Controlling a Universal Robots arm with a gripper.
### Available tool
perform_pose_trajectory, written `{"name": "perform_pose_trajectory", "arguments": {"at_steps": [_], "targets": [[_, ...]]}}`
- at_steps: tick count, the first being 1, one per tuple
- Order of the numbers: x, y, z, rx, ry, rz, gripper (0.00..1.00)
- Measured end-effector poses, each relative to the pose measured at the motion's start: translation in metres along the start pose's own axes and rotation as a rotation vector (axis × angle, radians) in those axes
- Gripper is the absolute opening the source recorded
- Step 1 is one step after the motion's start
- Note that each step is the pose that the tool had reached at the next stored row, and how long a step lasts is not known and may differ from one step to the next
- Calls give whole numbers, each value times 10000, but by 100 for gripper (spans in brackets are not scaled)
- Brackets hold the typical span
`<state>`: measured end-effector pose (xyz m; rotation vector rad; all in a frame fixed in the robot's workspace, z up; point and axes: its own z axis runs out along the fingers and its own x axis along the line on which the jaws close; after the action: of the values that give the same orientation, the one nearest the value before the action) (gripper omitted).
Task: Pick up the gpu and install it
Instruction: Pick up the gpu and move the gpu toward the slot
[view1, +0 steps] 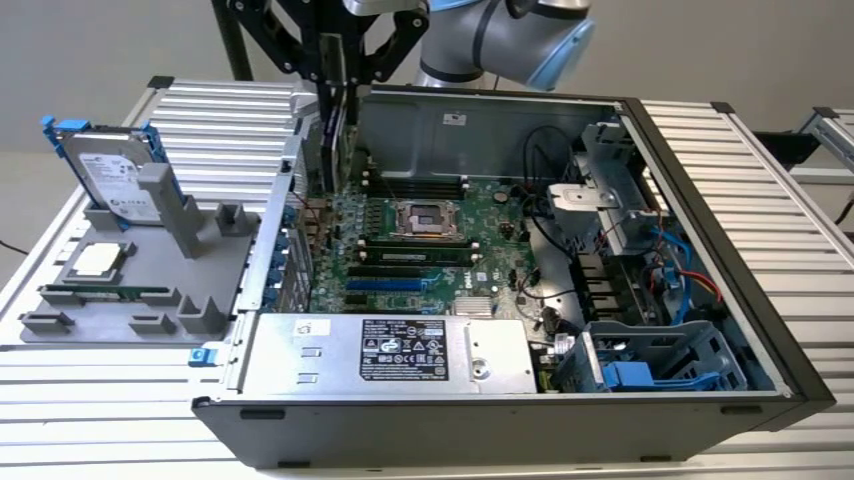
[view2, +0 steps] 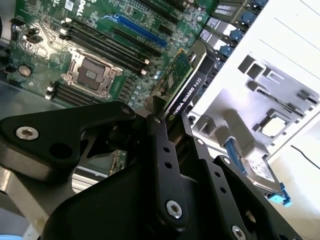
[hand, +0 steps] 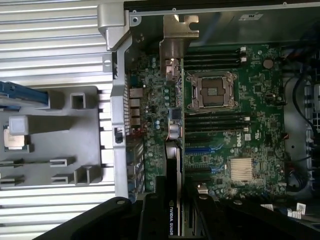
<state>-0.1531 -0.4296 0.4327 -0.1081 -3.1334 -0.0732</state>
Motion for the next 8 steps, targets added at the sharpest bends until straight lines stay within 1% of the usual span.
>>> {"name": "perform_pose_trajectory", "arguments": {"at_steps": [8], "targets": [[-96,7,-1,2,4,0,0]]}}
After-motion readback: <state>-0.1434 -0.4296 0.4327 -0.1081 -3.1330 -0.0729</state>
